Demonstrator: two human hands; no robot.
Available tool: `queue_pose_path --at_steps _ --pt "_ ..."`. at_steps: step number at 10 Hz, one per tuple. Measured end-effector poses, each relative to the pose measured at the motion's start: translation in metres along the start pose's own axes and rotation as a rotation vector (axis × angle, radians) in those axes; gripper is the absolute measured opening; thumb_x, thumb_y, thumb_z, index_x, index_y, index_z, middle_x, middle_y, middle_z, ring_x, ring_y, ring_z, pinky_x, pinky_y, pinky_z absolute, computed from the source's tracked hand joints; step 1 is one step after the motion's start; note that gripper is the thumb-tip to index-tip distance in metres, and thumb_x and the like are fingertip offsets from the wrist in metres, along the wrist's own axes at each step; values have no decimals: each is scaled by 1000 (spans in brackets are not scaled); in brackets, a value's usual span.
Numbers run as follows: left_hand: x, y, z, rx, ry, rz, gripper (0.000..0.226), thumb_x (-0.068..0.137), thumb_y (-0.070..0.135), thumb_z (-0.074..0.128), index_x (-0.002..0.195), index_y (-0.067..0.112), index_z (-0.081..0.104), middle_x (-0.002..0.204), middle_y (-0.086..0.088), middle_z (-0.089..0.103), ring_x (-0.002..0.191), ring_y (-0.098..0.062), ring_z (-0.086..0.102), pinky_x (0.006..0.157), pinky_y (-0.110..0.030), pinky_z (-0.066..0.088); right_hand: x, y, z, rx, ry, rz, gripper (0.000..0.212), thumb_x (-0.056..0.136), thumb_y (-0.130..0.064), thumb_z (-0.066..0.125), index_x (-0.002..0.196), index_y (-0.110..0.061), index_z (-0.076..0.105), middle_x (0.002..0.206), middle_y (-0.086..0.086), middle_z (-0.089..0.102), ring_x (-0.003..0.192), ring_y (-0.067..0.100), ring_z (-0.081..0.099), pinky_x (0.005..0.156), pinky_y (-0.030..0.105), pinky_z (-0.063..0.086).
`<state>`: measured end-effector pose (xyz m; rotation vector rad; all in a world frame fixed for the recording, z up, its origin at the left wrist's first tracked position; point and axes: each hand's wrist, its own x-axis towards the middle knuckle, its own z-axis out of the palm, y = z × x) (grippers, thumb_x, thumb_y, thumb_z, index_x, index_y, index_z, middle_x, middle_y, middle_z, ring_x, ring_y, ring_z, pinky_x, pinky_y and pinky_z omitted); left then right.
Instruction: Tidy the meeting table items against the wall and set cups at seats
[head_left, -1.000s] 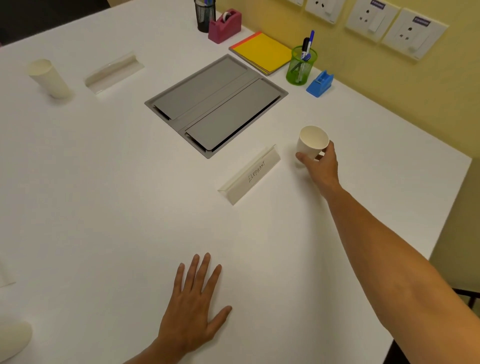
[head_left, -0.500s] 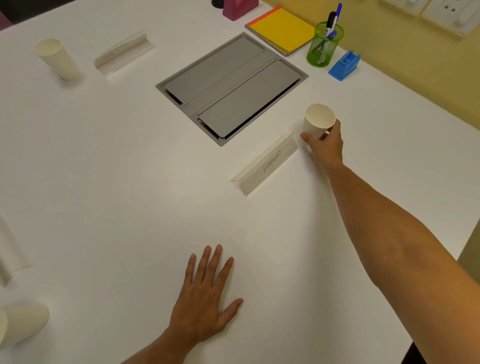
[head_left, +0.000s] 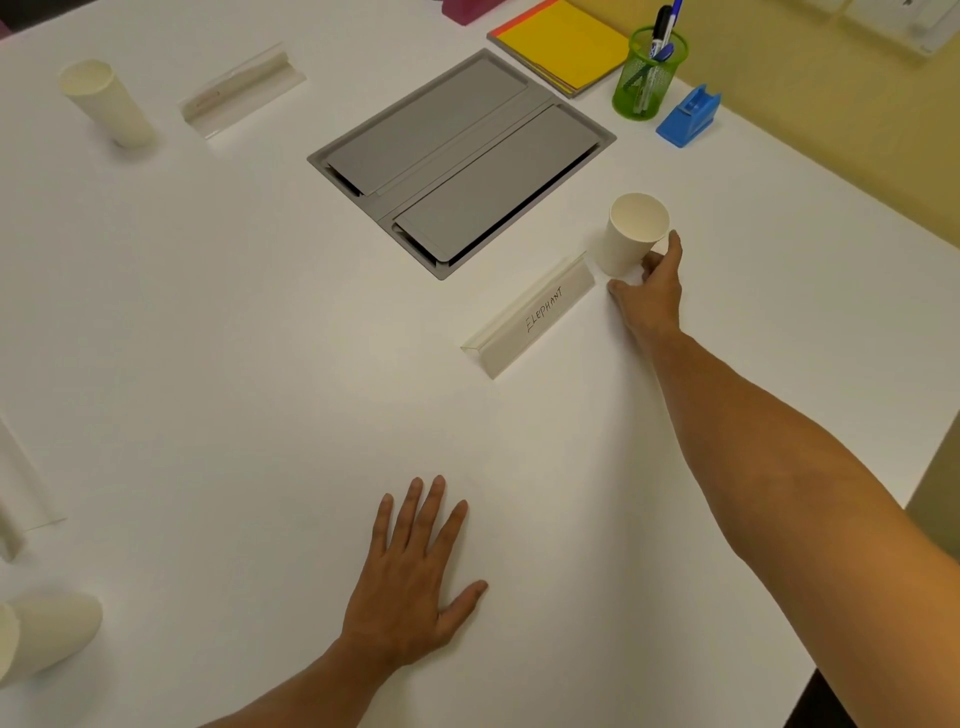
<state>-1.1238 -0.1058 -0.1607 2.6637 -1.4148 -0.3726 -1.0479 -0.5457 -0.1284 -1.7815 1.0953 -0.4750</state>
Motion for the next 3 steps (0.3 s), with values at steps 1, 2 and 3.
queue_pose_path --at_steps 1,2,3 --pt "0 0 -2 -7 7 3 84 92 70 37 159 21 21 168 -10 6 155 -33 7 118 -60 17 -19 7 -3 -24 20 14 98 87 -5 69 160 -21 6 141 2 51 129 16 48 109 26 35" --pt "0 0 -2 -18 24 10 84 92 70 37 159 21 21 168 -10 5 155 -33 7 118 -60 17 -37 9 -7 -20 33 18 95 89 -9 69 160 -23 7 146 3 47 135 17 45 113 27 33" --pt "0 1 1 -45 51 16 84 92 71 36 159 22 21 168 -10 5 155 -33 6 119 -60 18 -75 25 -6 -108 98 -63 81 94 -15 64 159 -17 17 150 5 45 140 19 39 115 26 27"
